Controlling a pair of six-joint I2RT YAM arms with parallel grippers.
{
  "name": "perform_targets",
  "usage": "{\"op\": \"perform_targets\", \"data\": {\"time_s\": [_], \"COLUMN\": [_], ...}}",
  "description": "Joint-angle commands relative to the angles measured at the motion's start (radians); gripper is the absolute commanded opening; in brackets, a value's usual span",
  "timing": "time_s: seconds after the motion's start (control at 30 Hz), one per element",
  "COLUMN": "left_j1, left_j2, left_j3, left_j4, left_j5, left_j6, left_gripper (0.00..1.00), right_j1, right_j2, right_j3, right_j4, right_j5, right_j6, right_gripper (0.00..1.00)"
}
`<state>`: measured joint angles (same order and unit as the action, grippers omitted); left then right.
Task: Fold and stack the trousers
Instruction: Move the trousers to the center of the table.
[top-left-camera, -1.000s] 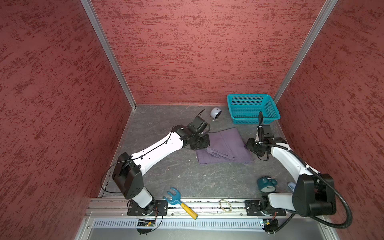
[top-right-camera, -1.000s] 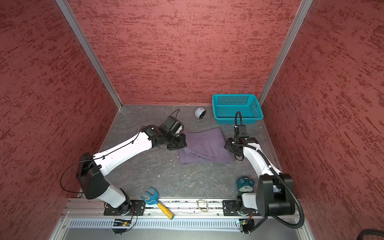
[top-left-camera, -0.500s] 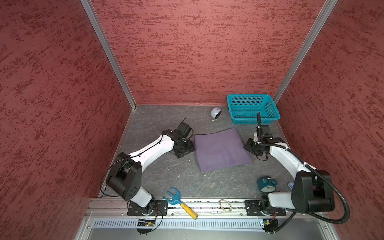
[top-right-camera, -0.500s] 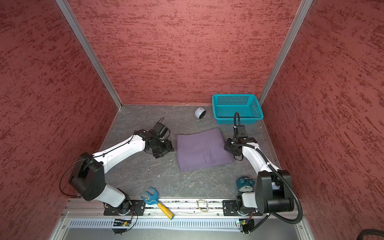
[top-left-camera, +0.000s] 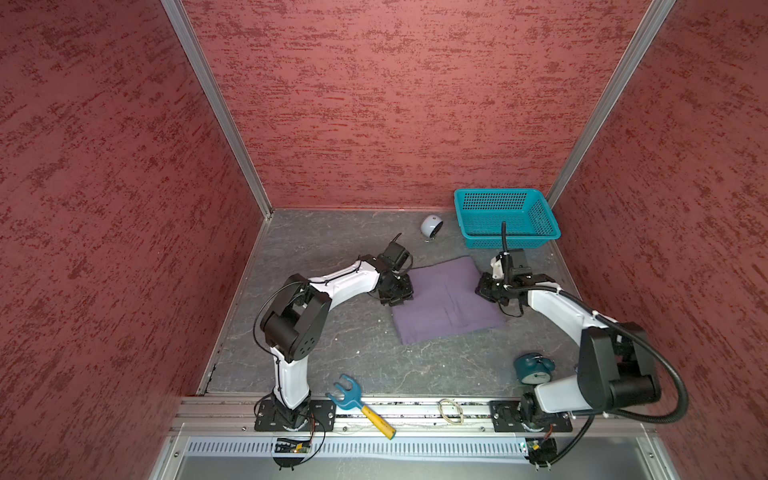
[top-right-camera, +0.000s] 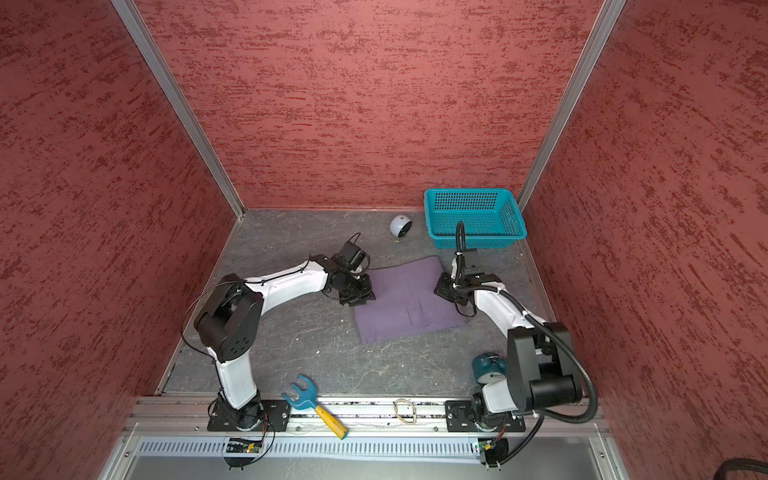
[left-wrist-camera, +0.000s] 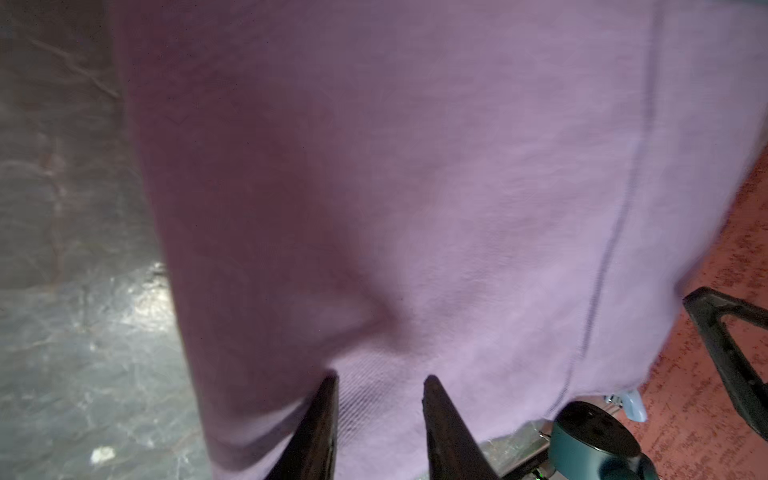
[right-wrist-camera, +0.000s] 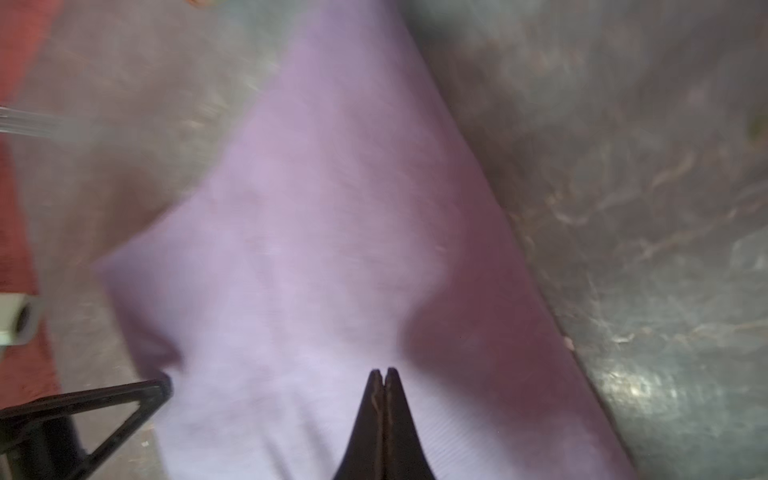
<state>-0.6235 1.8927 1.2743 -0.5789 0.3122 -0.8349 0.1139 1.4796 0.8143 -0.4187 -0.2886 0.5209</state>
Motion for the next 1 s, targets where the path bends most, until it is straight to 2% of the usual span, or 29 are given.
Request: {"op": "perform_targets", "data": {"time_s": [0.0, 0.2, 0.37, 0.5, 0.63, 0.77, 0.9, 0.97], "left_j1": [0.043, 0.125, 0.233, 0.398, 0.515, 0.5, 0.379, 0.304], "left_j2": [0.009, 0.041, -0.007, -0.1, -0.208, -0.277, -0.331, -0.338], "left_j3": [-0.038, -0.09, -0.145, -0.189, -0.174, -0.083, -0.009, 0.011], "left_j4": [0.115, 0.152, 0.116, 0.057, -0.018, -0.109, -0.193, -0.221], "left_j5": [0.052, 0.054, 0.016, -0.051, -0.142, -0.217, -0.314, -0.339], "left_j6": [-0.013, 0.036, 0.081, 0.129, 0.18, 0.232, 0.264, 0.278], "left_gripper": [0.31, 0.27, 0.26, 0.26, 0.31, 0.37, 0.43, 0.35], "right_j1": [-0.026, -0.009, 0.182, 0.32, 0.488, 0.609, 0.658, 0.653], "right_j2": [0.037, 0.078, 0.116, 0.18, 0.31, 0.408, 0.39, 0.332], "right_j3": [-0.088, -0.201, -0.119, -0.048, 0.13, 0.366, 0.511, 0.505], "right_j4": [0.042, 0.163, 0.081, 0.158, 0.206, 0.197, 0.152, 0.146], "right_j5": [0.04, 0.002, 0.155, 0.106, 0.055, -0.04, -0.046, -0.011], "right_j6": [0.057, 0.142, 0.149, 0.201, 0.176, 0.118, 0.065, 0.039], "right_gripper": [0.0, 0.0, 0.0, 0.0, 0.03, 0.09, 0.11, 0.12]}}
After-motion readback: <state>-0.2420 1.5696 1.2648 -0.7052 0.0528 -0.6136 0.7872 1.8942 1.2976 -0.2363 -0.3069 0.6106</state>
